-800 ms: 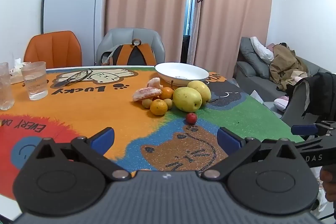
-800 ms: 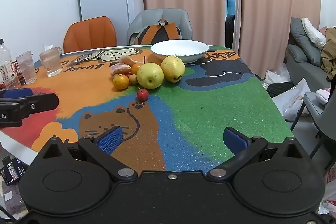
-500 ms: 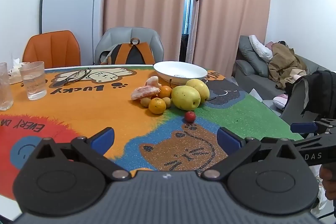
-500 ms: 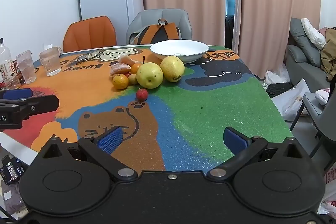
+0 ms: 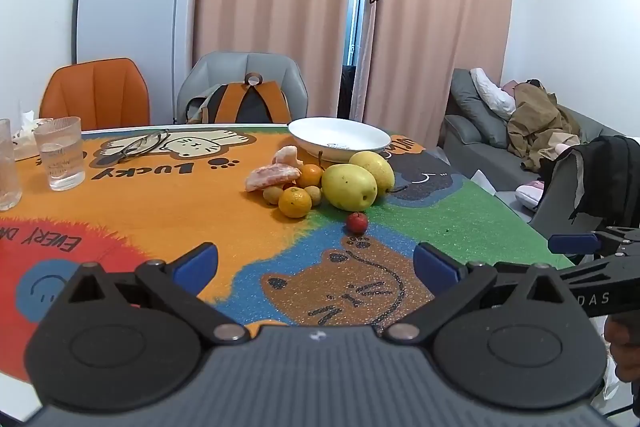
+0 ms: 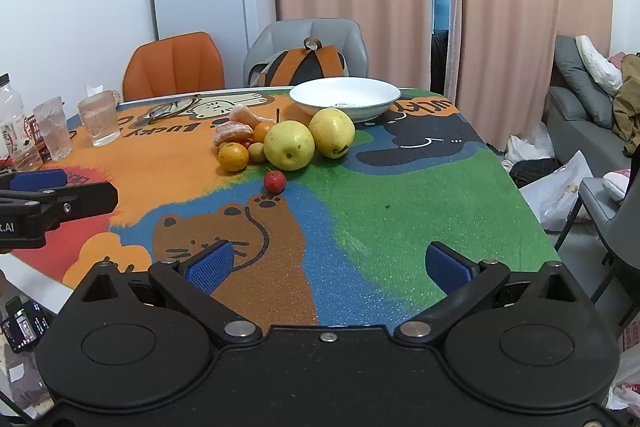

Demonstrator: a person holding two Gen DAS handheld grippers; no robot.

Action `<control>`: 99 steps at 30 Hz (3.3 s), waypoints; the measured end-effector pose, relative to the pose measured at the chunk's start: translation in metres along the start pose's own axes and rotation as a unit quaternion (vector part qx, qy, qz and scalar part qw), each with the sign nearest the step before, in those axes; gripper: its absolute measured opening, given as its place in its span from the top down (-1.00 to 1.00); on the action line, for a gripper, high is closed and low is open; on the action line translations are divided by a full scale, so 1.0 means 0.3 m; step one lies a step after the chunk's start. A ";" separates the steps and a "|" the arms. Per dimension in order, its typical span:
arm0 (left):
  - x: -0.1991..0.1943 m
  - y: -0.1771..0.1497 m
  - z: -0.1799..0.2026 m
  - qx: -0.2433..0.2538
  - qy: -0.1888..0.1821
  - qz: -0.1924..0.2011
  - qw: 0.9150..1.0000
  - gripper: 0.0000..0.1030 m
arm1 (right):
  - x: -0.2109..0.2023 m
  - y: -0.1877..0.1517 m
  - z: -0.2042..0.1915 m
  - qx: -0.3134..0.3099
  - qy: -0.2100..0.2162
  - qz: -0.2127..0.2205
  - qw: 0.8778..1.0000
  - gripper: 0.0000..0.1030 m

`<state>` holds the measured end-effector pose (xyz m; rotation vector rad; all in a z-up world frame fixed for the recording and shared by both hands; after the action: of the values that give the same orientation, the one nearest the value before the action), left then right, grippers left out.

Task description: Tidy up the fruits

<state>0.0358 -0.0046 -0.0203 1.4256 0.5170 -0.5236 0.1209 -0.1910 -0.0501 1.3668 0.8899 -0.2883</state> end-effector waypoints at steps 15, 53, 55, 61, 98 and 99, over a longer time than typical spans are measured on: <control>0.002 -0.001 0.003 0.000 0.000 -0.005 1.000 -1.00 | 0.005 -0.002 0.004 0.004 -0.003 0.000 1.000 -1.00; 0.007 -0.001 0.001 0.000 -0.001 -0.011 1.000 -1.00 | 0.006 -0.010 -0.001 0.005 -0.006 -0.002 1.000 -1.00; 0.007 -0.001 0.001 0.000 -0.001 -0.011 1.000 -1.00 | 0.006 -0.008 -0.001 0.005 -0.006 -0.002 1.000 -1.00; 0.008 -0.001 0.001 0.000 -0.001 -0.011 1.000 -1.00 | 0.007 -0.010 -0.002 0.005 -0.006 -0.002 1.000 -1.00; 0.140 0.006 -0.064 -0.037 -0.016 -0.020 0.999 -1.00 | 0.083 0.027 -0.032 -0.038 0.006 0.038 0.999 -1.00; 0.148 0.011 -0.070 -0.037 -0.016 -0.021 0.999 -1.00 | 0.090 0.030 -0.033 -0.040 0.005 0.038 0.998 -1.00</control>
<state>0.0721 0.0151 -0.0469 1.3360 0.5357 -0.5541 0.1406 -0.1716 -0.0618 1.3261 0.8460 -0.1864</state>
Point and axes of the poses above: each gripper's, at about its wrist camera, not at the fingertips, and x roughly the way its jaws point, z to its right, y to its top, the point moved 4 cm from there along x, roughly the way its jaws point, and after that the axes turned 13 degrees about -z, right-handed, at the moved point
